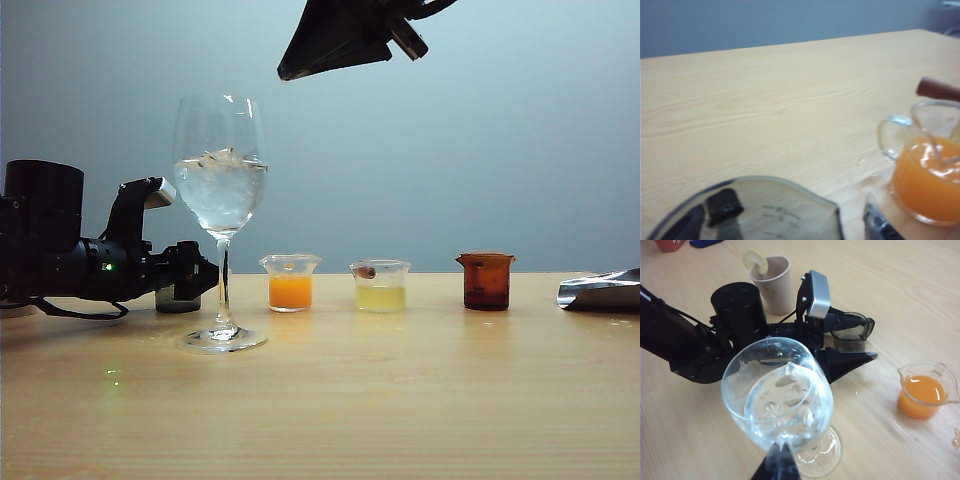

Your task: Pick up the first measuring cup from the left, pour the coconut rum inside into the goblet, and finally put the measuring cup back in its original place.

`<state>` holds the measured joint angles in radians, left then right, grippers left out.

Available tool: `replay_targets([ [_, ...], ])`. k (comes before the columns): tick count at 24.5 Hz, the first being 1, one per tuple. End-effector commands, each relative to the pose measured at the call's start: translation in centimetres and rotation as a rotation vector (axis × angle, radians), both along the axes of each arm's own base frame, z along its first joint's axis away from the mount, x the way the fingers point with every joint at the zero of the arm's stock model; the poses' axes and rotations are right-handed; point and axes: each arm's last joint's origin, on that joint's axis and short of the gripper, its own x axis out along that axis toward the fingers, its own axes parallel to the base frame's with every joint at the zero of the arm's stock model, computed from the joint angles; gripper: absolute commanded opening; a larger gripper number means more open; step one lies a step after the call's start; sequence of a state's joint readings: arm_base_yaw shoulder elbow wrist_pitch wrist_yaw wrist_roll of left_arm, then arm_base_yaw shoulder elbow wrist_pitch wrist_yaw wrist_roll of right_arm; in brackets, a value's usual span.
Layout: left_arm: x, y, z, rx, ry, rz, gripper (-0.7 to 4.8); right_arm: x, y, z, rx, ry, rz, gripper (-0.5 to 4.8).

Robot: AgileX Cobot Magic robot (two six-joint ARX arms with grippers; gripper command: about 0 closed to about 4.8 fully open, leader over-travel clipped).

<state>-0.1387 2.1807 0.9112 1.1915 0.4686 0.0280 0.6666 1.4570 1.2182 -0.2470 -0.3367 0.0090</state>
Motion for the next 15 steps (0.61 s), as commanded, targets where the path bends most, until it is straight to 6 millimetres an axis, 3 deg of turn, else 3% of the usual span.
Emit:
replay_targets([
  [1,0.0,-0.1,0.2,-0.027,0.018,-0.034,4.13,-0.5,-0.4,1.2,0.022,-0.042,0.003,-0.05],
  [8,-2.1,1.1,-1.0,0.003,0.12,-0.008,4.12,-1.1,-1.0,1.3,-0.009,-0.002,0.002,-0.05],
  [12,-3.5,3.3,-0.1,-0.001,0.124,0.05,4.11,-1.3,-1.1,1.5,-0.003,-0.01,0.002,-0.05],
  [15,-4.2,3.8,1.1,-0.014,0.102,0.02,3.92,-1.3,-1.1,1.6,-0.002,-0.01,0.003,-0.05],
])
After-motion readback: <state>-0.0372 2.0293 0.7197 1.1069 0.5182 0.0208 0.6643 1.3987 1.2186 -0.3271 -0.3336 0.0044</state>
